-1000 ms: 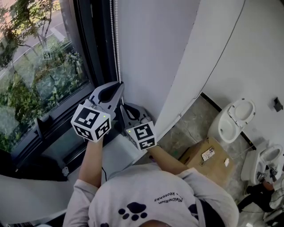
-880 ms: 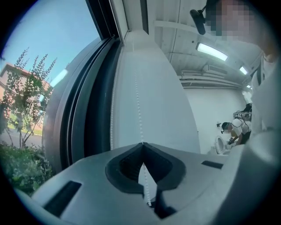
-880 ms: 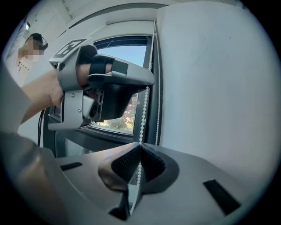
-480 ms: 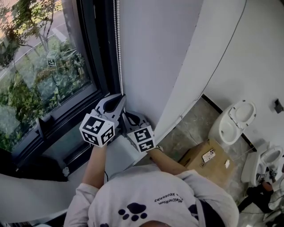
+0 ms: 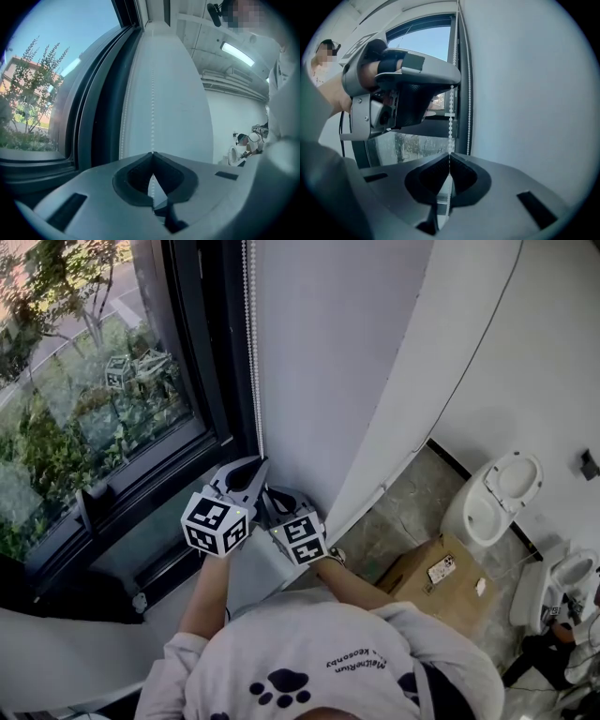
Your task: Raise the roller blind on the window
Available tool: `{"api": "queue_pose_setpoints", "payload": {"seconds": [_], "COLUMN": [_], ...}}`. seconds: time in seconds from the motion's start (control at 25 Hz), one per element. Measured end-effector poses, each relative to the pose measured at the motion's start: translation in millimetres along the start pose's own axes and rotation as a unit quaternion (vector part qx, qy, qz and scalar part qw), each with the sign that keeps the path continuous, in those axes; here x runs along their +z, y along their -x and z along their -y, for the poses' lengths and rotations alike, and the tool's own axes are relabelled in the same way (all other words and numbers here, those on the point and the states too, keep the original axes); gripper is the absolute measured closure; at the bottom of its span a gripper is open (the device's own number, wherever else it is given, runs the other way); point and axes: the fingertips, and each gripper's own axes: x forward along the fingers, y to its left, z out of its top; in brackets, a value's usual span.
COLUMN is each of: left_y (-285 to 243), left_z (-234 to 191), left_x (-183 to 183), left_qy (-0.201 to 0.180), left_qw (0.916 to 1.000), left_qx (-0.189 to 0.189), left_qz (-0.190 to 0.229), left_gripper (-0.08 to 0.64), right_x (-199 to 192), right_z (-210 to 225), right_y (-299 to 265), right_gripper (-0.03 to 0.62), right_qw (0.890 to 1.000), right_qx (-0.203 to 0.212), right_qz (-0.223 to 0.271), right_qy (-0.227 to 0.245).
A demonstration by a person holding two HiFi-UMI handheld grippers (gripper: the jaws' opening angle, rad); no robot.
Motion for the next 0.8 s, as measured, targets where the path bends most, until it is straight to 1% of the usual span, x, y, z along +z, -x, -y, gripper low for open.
{"api": "queue_pose_setpoints", "payload": {"seconds": [0.24, 0.4, 0.52, 0.64, 0.76, 0.8], "left_y": [-1, -2, -2, -1, 1, 1], "left_z": [-4, -6, -6, -7, -10, -11], "left_x": [-34, -52, -58, -59, -59, -58], "left_qy": [0.018, 0.027, 0.028, 0.024, 0.025, 0.026], "left_qw": [0.9995, 0.9987, 0.9986, 0.9987, 0.9988, 0.9988], "left_qx": [0.002, 0.004, 0.007, 0.01, 0.012, 0.012], "left_qz": [-0.026, -0.042, -0.045, -0.043, -0.04, -0.039], "left_gripper": [0.552, 0.552, 0.552, 0.552, 0.552, 0.552], "right_x": [-33, -51, -56, -47, -19, -9], "right_z": [0, 2, 1, -2, -3, -3], "right_y": [-4, -3, -1, 6, 16, 20], "right_gripper": [0.581, 0.581, 0.58, 0.58, 0.572, 0.549], "right_qw": [0.999, 0.998, 0.998, 0.998, 0.999, 0.999], "right_qx": [0.005, 0.005, 0.007, 0.017, 0.027, 0.03], "right_qz": [-0.041, -0.06, -0.068, -0.054, -0.006, 0.01], "right_qy": [-0.015, -0.01, -0.005, -0.012, -0.033, -0.043]}}
